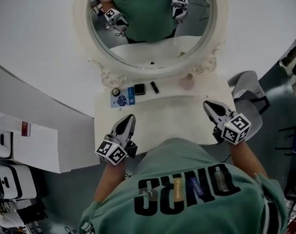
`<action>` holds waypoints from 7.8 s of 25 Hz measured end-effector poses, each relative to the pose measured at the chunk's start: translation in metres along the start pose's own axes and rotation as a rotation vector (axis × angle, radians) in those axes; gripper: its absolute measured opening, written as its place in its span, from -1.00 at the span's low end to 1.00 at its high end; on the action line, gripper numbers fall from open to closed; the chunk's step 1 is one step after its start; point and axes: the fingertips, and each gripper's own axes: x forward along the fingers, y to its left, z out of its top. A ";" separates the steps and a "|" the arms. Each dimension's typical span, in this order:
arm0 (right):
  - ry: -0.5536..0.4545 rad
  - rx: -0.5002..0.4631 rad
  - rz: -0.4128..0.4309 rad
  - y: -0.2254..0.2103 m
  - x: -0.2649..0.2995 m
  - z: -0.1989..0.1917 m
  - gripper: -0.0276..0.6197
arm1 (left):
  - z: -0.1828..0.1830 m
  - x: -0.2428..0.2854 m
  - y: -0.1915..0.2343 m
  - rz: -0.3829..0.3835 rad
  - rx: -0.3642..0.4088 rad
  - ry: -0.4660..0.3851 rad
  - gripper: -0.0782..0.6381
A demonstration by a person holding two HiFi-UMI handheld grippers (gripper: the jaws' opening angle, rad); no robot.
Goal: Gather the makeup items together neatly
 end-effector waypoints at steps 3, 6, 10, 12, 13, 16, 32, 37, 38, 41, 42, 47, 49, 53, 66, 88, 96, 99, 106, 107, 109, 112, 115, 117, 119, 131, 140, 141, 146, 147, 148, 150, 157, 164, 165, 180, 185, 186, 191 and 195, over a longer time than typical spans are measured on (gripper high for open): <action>0.009 -0.001 0.026 0.003 0.016 0.000 -0.95 | 0.005 -0.011 0.009 0.042 -0.001 -0.013 -0.78; 0.018 -0.005 0.054 0.010 0.030 0.002 -0.93 | 0.005 -0.022 0.018 0.070 -0.003 -0.012 -0.78; 0.058 -0.025 0.091 0.019 0.063 0.001 -0.55 | 0.004 -0.028 0.035 0.091 -0.019 -0.004 -0.78; 0.093 -0.041 0.100 0.024 0.084 -0.004 -0.51 | 0.001 -0.032 0.040 0.097 -0.019 0.006 -0.78; 0.113 -0.040 0.104 0.026 0.097 -0.008 -0.49 | 0.000 -0.034 0.043 0.100 -0.014 0.010 -0.78; 0.180 -0.023 0.110 0.030 0.146 -0.020 -0.49 | -0.002 -0.039 0.057 0.129 0.014 0.019 -0.78; 0.570 -0.033 -0.095 -0.015 0.330 -0.151 -0.49 | -0.029 -0.074 0.141 0.256 -0.039 0.045 -0.78; 0.646 -0.083 -0.178 -0.030 0.337 -0.171 -0.57 | -0.035 -0.080 0.151 0.264 -0.065 0.043 -0.78; 0.648 -0.088 -0.182 -0.031 0.337 -0.173 -0.58 | -0.036 -0.080 0.151 0.264 -0.069 0.042 -0.78; 0.651 -0.097 -0.172 -0.032 0.334 -0.173 -0.64 | -0.037 -0.082 0.150 0.263 -0.076 0.037 -0.78; 0.649 -0.097 -0.167 -0.032 0.332 -0.172 -0.64 | -0.036 -0.083 0.149 0.263 -0.076 0.036 -0.78; 0.564 -0.093 -0.059 0.010 0.324 -0.140 -0.64 | -0.029 -0.092 0.145 0.270 -0.060 0.026 -0.78; 0.531 -0.103 0.039 0.050 0.320 -0.128 -0.64 | -0.026 -0.098 0.144 0.277 -0.055 0.015 -0.78; 0.542 -0.165 0.268 0.138 0.314 -0.142 -0.64 | -0.025 -0.121 0.142 0.313 -0.056 -0.005 -0.78; 0.736 -0.445 0.630 0.280 0.315 -0.296 -0.64 | -0.040 -0.231 0.150 0.485 -0.089 -0.019 -0.78; 0.413 -0.208 0.442 0.187 0.272 -0.171 -0.38 | -0.031 -0.143 0.106 0.295 -0.038 0.026 -0.78; 0.446 -0.339 0.321 0.089 0.298 -0.134 -0.27 | -0.031 -0.055 0.071 0.161 -0.017 0.067 -0.78; 0.497 -0.416 0.341 0.077 0.326 -0.140 -0.14 | -0.030 -0.043 0.070 0.153 -0.012 0.074 -0.78; 0.545 -0.449 0.366 0.068 0.372 -0.158 0.14 | -0.033 -0.057 0.086 0.192 -0.025 0.087 -0.78; 0.554 -0.450 0.369 0.067 0.376 -0.162 0.15 | -0.034 -0.062 0.088 0.198 -0.030 0.090 -0.78; 0.569 -0.470 0.376 0.066 0.380 -0.171 0.15 | -0.037 -0.069 0.092 0.208 -0.042 0.095 -0.78; 0.550 -0.537 0.377 0.065 0.385 -0.175 0.14 | -0.039 -0.078 0.096 0.216 -0.057 0.099 -0.78; 0.537 -0.573 0.369 0.066 0.386 -0.175 0.05 | -0.041 -0.081 0.098 0.219 -0.063 0.101 -0.78; 0.544 -0.585 0.366 0.066 0.386 -0.175 0.04 | -0.043 -0.082 0.098 0.216 -0.063 0.102 -0.78; 0.560 -0.601 0.362 0.066 0.385 -0.176 0.03 | -0.044 -0.083 0.097 0.214 -0.067 0.104 -0.78; 0.622 -0.745 0.374 0.076 0.368 -0.177 -0.25 | -0.046 -0.093 0.088 0.208 -0.067 0.094 -0.78; 0.718 -0.803 0.437 0.077 0.371 -0.181 -0.13 | -0.048 -0.099 0.086 0.214 -0.072 0.094 -0.78; 0.738 -0.812 0.448 0.077 0.372 -0.182 -0.12 | -0.049 -0.099 0.087 0.215 -0.073 0.094 -0.78; 0.848 -0.886 0.495 0.081 0.375 -0.184 -0.11 | -0.049 -0.103 0.091 0.223 -0.082 0.084 -0.78; 0.873 -0.901 0.501 0.081 0.375 -0.185 -0.12 | -0.049 -0.104 0.092 0.224 -0.084 0.080 -0.78; 0.895 -0.911 0.504 0.081 0.375 -0.185 -0.12 | -0.048 -0.105 0.093 0.226 -0.085 0.077 -0.78; 0.919 -0.917 0.496 0.081 0.374 -0.186 -0.12 | -0.048 -0.109 0.095 0.230 -0.088 0.071 -0.78; 1.001 -1.008 0.574 0.088 0.356 -0.192 -0.02 | -0.050 -0.119 0.097 0.239 -0.107 0.057 -0.78; 1.078 -1.217 0.684 0.091 0.351 -0.201 0.10 | -0.050 -0.124 0.099 0.248 -0.113 0.043 -0.78; 1.078 -1.220 0.688 0.091 0.353 -0.201 0.11 | -0.050 -0.124 0.099 0.249 -0.112 0.043 -0.78; 0.962 -0.783 0.267 0.090 0.388 -0.177 0.14 | -0.048 -0.145 0.102 0.273 -0.128 0.013 -0.78; 0.893 -0.466 0.084 0.061 0.387 -0.186 0.21 | -0.050 -0.148 0.105 0.279 -0.132 0.016 -0.78; 0.891 -0.411 0.090 0.061 0.389 -0.187 0.20 | -0.050 -0.148 0.105 0.277 -0.133 0.018 -0.78; 0.908 -0.258 0.109 0.056 0.387 -0.191 0.09 | -0.052 -0.145 0.101 0.269 -0.137 0.026 -0.78; 0.896 -0.343 0.199 0.074 0.369 -0.185 0.09 | -0.048 -0.142 0.095 0.258 -0.132 0.026 -0.78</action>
